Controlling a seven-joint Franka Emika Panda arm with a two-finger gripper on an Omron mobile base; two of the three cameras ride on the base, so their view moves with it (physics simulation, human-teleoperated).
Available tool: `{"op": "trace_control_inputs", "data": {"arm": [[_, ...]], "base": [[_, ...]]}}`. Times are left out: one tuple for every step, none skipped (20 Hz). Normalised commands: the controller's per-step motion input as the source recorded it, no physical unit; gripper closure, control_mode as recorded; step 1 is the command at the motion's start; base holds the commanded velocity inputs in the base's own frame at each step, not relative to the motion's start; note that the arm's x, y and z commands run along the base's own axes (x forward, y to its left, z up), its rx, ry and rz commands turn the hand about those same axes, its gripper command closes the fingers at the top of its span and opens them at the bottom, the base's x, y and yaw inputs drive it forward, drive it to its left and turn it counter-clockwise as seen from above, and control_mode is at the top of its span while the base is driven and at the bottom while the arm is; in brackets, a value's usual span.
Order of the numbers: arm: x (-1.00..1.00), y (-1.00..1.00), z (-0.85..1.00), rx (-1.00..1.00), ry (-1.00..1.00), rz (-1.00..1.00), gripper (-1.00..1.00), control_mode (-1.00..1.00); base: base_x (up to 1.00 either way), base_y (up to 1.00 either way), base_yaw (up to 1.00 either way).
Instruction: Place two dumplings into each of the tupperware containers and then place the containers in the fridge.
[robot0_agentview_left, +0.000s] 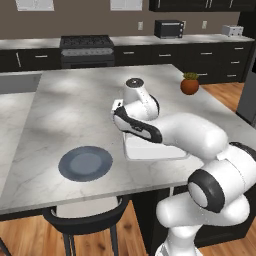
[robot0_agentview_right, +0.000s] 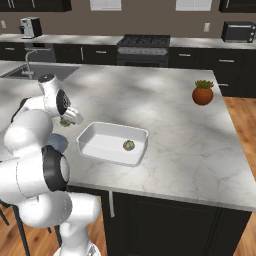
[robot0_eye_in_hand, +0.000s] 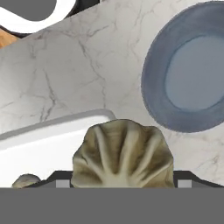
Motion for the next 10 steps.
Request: {"op": "trace_control_inputs", "data": {"arm": [[0.17, -1.0, 0.57, 0.0, 0.1, -0.16, 1.0, -1.0], [0.26, -1.0, 0.44, 0.0, 0.17, -0.15, 1.0, -1.0], [0.31, -1.0, 0.33, -0.01, 0.23, -0.15, 1.0, -1.0], [0.4, -1.0, 0.23, -0.04, 0.28, -0.15, 1.0, -1.0], [0.46, -1.0, 0.14, -0.03, 0.29, -0.16, 1.0, -1.0], [0.52, -0.91, 0.0, -0.08, 0.35, -0.15, 1.0, -1.0], [0.64, -0.68, 0.0, -0.11, 0.4, -0.13, 1.0, -1.0], [0.66, -0.48, 0.0, -0.13, 0.41, -0.11, 1.0, -1.0], [0.65, -0.38, -0.15, -0.15, 0.43, -0.09, 1.0, -1.0], [0.59, -0.41, -0.25, -0.07, 0.33, -0.11, 1.0, -1.0]], "base": [[0.0, 0.0, 0.0], [0.0, 0.0, 0.0], [0.0, 0.0, 0.0], [0.0, 0.0, 0.0], [0.0, 0.0, 0.0], [0.0, 0.0, 0.0], [0.0, 0.0, 0.0], [0.0, 0.0, 0.0], [0.0, 0.0, 0.0], [0.0, 0.0, 0.0]]}}
